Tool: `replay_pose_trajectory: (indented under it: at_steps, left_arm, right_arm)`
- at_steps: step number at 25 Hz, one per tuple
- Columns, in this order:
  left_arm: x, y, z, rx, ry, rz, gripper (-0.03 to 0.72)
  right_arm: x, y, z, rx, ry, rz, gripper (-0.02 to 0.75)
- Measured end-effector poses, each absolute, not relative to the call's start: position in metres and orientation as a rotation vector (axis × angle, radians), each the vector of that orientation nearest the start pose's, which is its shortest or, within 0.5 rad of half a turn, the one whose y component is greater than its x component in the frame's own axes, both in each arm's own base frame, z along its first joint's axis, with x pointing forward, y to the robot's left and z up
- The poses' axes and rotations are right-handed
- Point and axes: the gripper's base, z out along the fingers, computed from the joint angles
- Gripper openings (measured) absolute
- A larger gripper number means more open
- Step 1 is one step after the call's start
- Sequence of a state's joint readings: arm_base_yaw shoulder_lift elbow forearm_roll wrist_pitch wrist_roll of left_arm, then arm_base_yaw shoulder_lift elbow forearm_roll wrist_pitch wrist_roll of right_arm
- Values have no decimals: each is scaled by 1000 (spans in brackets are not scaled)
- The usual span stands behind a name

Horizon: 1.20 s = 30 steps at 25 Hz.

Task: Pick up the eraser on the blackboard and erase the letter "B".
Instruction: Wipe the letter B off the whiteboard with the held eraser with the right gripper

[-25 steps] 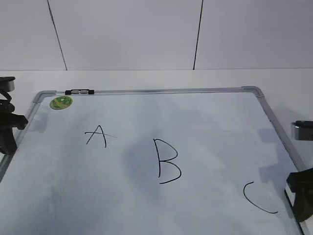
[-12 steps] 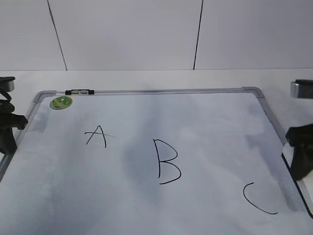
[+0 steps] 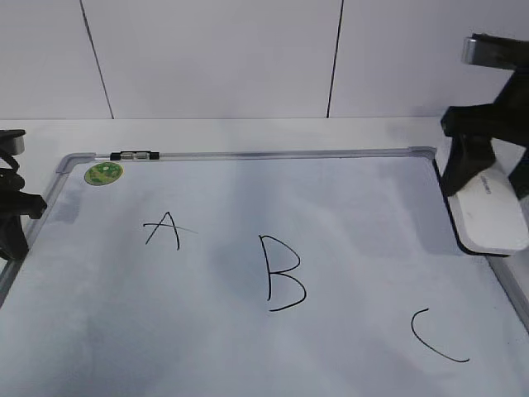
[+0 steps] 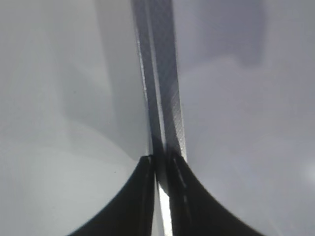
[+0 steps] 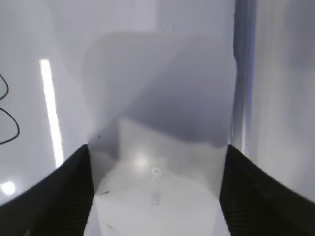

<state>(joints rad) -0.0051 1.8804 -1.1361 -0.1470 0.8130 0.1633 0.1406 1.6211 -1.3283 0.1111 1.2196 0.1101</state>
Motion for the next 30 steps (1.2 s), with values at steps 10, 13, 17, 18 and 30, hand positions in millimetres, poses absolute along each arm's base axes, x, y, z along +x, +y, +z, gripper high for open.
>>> replay_pose_trajectory:
  at_steps: [10, 13, 17, 18, 30]
  left_arm:
    - [344, -12, 154, 111, 3032, -158, 49]
    - [344, -12, 155, 111, 3035, -159, 49]
    - [344, -12, 155, 111, 3035, -159, 49]
    - [344, -12, 155, 111, 3035, -159, 49]
    - [344, -12, 155, 112, 3038, -160, 49]
  right_arm:
    - [346, 128, 263, -296, 3019, 194, 523]
    - [351, 155, 253, -416, 3019, 197, 523]
    - [348, 183, 238, -547, 3033, 192, 523]
    - [346, 191, 234, -576, 3039, 189, 523]
    - [306, 267, 185, -925, 3088, 148, 523]
